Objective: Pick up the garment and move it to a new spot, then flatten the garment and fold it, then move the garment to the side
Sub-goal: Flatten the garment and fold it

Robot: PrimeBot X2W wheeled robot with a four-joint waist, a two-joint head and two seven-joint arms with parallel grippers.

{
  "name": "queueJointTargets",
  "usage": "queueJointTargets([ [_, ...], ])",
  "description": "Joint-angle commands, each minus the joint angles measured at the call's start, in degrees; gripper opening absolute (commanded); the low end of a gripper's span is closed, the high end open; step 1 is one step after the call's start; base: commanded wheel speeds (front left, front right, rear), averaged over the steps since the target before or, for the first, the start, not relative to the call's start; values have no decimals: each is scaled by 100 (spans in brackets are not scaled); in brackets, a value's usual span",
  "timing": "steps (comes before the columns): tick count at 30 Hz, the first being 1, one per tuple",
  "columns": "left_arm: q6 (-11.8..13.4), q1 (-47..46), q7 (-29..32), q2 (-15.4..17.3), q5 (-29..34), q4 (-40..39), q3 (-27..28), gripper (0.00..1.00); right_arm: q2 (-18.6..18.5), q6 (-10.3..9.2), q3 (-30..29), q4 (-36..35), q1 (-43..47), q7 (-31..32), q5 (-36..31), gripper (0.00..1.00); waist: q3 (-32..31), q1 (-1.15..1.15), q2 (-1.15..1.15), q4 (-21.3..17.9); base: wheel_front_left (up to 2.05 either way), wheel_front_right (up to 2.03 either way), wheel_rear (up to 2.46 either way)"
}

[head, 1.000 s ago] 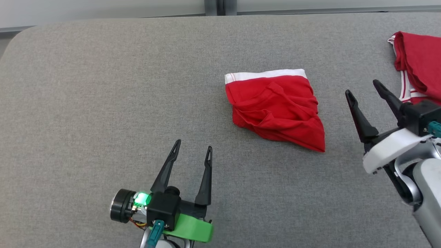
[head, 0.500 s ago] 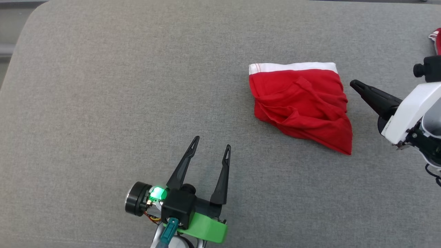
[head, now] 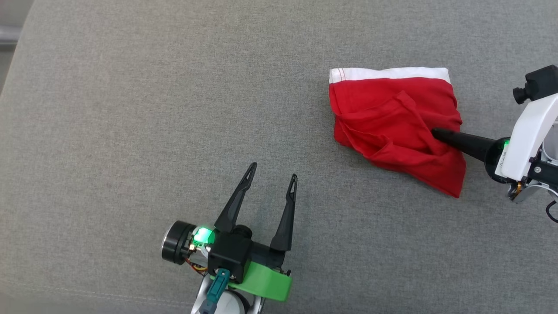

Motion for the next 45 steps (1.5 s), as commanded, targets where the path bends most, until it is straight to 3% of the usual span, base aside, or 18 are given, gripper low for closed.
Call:
queueJointTargets([
  [1,0,-106,-16,9,-33,5,-3,100,21,0,4,7,10,74,70,0,34,0,0,-26,0,0,0],
  [11,32,-117,-16,9,-55,41,15,100,52,0,-19,-728,392,636,618,0,-41,0,0,-119,0,0,0],
  [14,30,-89,-16,10,-61,32,16,100,-22,0,-258,-1067,425,465,605,0,-66,0,0,-137,0,0,0],
  [18,7,-91,-16,10,-77,11,0,100,-71,0,-477,-1178,383,29,84,0,-64,0,0,-116,0,0,0],
  [24,34,-146,-16,9,-130,-29,-65,100,144,0,-234,-898,573,-207,-366,0,-15,0,0,21,0,0,0],
  [34,35,-55,-16,9,-83,18,15,100,561,1,530,-976,828,197,-395,0,-159,0,0,-40,0,0,0],
  [39,13,1,-16,10,-25,9,81,100,721,0,326,-1411,679,-666,-907,0,-281,0,0,-186,0,0,0],
  [41,9,34,-16,10,-5,5,127,100,743,0,299,-1493,592,-1312,-1516,0,-319,0,0,-254,0,0,0],
  [45,-34,64,-16,9,-17,-5,175,100,829,0,509,-847,436,-2755,-2986,0,-374,0,0,-359,0,0,0],
])
